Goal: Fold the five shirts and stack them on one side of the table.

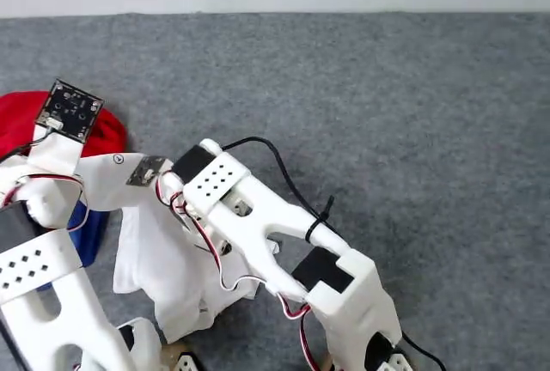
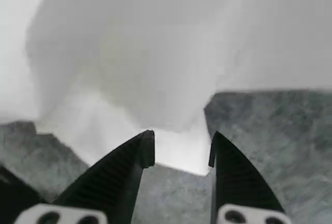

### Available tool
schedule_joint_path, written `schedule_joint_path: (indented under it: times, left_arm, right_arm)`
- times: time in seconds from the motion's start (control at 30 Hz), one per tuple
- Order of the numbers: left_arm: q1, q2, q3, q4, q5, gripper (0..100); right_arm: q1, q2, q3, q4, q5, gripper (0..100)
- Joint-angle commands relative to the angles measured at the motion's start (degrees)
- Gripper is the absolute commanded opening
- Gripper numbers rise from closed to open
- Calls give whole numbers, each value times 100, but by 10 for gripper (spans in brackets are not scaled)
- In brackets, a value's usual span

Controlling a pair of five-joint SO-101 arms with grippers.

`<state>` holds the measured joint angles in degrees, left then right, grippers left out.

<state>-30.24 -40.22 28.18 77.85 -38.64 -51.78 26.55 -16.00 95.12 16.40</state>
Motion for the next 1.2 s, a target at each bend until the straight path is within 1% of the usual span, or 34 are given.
schedule_joint_path:
  times: [0.0, 0.23, 0.43, 0.63, 0.83, 0.9, 1.0, 1.03, 1.1, 1.17]
  left_arm:
    - [-35, 0, -22, -149, -35, 14]
    - [-18, 0, -22, -149, -35, 14]
    - [-18, 0, -22, -149, -35, 14]
    - [-18, -9, -22, -149, -35, 14]
    - [-18, -9, -22, -149, -35, 14]
    - [-18, -9, -22, -141, -35, 14]
    - [-18, -9, -22, -141, -35, 14]
    - [-18, -9, -22, -141, -35, 14]
    - [-18, -9, -22, -141, -35, 14]
    - [-18, -9, -22, -141, -35, 14]
  right_arm:
    - [-75, -347, -492, 207, -35, 188]
    - [-180, -690, -853, 171, -35, 188]
    - [-444, -154, -888, -84, -149, 188]
    - [-391, 382, -888, -602, -149, 187]
    - [-215, 734, -888, -681, -141, 178]
    - [-110, 734, -888, -681, -132, 136]
    - [13, 637, -967, -585, -132, 21]
    - [57, 593, -985, -549, -132, 3]
    - [136, 470, -1020, -479, -132, 20]
    - [189, 347, -1029, -435, 18, 9]
